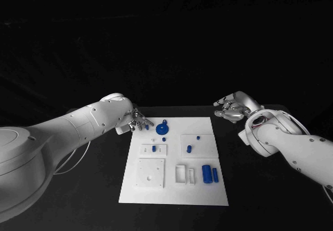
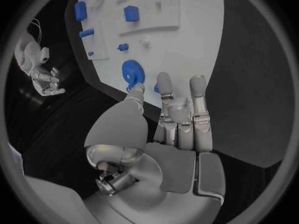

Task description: Assemble the parts on the task board

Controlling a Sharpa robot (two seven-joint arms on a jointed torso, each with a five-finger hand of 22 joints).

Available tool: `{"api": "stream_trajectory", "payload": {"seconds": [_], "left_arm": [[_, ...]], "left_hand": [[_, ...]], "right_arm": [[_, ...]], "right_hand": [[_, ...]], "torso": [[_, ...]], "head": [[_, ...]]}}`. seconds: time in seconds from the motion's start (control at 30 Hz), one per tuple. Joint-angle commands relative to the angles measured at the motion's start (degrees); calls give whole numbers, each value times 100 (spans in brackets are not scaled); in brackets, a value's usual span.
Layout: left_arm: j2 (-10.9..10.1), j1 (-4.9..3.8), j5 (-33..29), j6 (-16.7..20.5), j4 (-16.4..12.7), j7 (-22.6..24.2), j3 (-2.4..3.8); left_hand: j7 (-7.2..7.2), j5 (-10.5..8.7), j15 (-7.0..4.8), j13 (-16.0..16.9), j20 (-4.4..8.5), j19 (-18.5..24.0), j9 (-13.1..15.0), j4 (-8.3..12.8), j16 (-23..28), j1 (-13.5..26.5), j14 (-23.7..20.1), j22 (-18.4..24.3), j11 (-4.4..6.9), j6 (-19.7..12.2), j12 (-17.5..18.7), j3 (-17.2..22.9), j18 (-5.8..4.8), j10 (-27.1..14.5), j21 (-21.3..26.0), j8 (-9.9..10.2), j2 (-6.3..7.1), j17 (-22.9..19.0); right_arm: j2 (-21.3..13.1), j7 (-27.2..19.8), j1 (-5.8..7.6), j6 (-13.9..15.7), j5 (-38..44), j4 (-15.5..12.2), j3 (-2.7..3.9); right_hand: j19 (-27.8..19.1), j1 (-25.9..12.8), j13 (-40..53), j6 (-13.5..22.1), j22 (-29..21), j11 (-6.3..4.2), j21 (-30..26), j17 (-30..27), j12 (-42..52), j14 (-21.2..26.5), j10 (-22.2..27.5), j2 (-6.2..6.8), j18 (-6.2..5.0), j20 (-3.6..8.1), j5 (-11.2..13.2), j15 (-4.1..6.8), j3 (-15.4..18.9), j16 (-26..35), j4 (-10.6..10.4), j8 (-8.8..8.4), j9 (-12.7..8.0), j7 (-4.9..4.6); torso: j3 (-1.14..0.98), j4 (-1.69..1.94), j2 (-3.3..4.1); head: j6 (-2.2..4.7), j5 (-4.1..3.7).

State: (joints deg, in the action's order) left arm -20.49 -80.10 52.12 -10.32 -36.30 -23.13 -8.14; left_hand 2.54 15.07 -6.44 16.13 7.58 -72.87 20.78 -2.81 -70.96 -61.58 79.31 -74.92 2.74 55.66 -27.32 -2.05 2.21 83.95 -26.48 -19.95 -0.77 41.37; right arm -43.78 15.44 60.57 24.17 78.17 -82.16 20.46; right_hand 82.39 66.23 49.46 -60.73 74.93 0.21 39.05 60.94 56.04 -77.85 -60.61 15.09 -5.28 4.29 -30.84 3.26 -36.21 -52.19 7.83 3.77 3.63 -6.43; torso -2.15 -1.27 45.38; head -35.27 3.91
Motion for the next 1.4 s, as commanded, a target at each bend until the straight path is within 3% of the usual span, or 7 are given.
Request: {"api": "stream_trajectory", "payload": {"seconds": [0.03, 0.23, 0.63, 0.87, 1.03, 1.2, 1.4], "left_arm": [[27, 5, 11, -178, 3, 88, 1], [44, 23, 2, -189, 36, 101, 0], [46, 33, -82, -97, 99, 133, 2], [56, 33, -145, -71, 100, 173, 3], [52, 33, -235, 10, 90, 229, 3], [11, 32, -369, 149, 36, 286, 4], [-78, 28, -438, 346, -97, 285, 6]], "left_hand": [[-6, 57, 3, 2, -10, 15, -13, 83, -32, -40, -34, -105, -47, 30, -14, -9, -59, 88, -4, -17, -93, 3], [-21, 219, -4, -1, -4, 25, -23, 222, -28, -214, -40, -106, -41, 45, -9, 60, -66, 82, -6, -12, -269, -10], [-58, 257, -14, -3, 6, 38, 158, 434, -26, -404, -52, -106, -29, -27, -3, 188, -79, 56, -8, -166, -670, -27], [-86, 273, -11, 1, 1, 52, 327, 563, -31, -429, -63, -105, -23, -69, -12, 268, -78, 42, -8, -291, -765, -32], [-144, 355, -20, 4, 4, 57, 644, 733, -49, -550, -57, -107, 2, -70, -21, 388, -80, 37, -8, -523, -833, -15], [-184, 791, -25, 2, 2, 64, 1200, 938, -75, -582, -42, -109, 13, -72, -36, 707, -72, 61, -17, -811, -911, 13], [-194, 948, -27, -7, -1, 60, 1643, 1144, -99, -396, -13, -109, 18, -25, -41, 1076, -53, 106, -55, -777, -896, 49]], "right_arm": [[7, -41, 1, 6, 8, -11, 4], [8, -39, 1, 4, 13, -14, 4], [19, -33, 1, -7, 36, -5, 5], [23, -24, 1, -26, 65, 2, 5], [26, -19, 1, -38, 71, 11, 5], [15, -14, 1, -50, 73, 13, 5], [-4, -5, 1, -66, 69, 10, 5]], "right_hand": [[-11, 2, -4, 29, 393, 13, -32, -5, -34, 45, 22, -25, -113, 11, 9, 11, 18, 27, 7, -24, -8, -3], [-11, 2, -4, 29, 393, 13, -32, -5, -34, 45, 22, -25, -113, 11, 9, 11, 18, 27, 7, -24, -8, -3], [-11, 2, -4, 29, 393, 13, -32, -5, -34, 45, 22, -25, -113, 11, 9, 11, 18, 27, 7, -24, -8, -3], [-11, 2, -4, 29, 393, 13, -32, -5, -34, 45, 22, -25, -113, 11, 9, 11, 18, 27, 7, -24, -8, -3], [-2, 2, -18, 25, 399, 13, -40, -7, -25, 48, 25, -24, -110, 11, -2, 11, 12, 22, 3, -23, -8, -3], [-2, 2, -18, 25, 399, 13, -40, -7, -25, 48, 25, -24, -110, 11, -2, 11, 12, 22, 3, -23, -8, -3], [-2, 2, -18, 25, 399, 13, -40, -7, -25, 48, 25, -24, -110, 11, -2, 11, 12, 22, 3, -23, -8, -3]], "torso": [[2, -2, 7], [2, -4, 9], [2, 1, 8], [2, 1, 8], [4, 8, 6], [7, 19, -1], [13, 12, -2]], "head": [[2, -2], [-8, -7], [-25, -19], [-40, -15], [-51, -8], [-49, -3], [-45, 11]]}}
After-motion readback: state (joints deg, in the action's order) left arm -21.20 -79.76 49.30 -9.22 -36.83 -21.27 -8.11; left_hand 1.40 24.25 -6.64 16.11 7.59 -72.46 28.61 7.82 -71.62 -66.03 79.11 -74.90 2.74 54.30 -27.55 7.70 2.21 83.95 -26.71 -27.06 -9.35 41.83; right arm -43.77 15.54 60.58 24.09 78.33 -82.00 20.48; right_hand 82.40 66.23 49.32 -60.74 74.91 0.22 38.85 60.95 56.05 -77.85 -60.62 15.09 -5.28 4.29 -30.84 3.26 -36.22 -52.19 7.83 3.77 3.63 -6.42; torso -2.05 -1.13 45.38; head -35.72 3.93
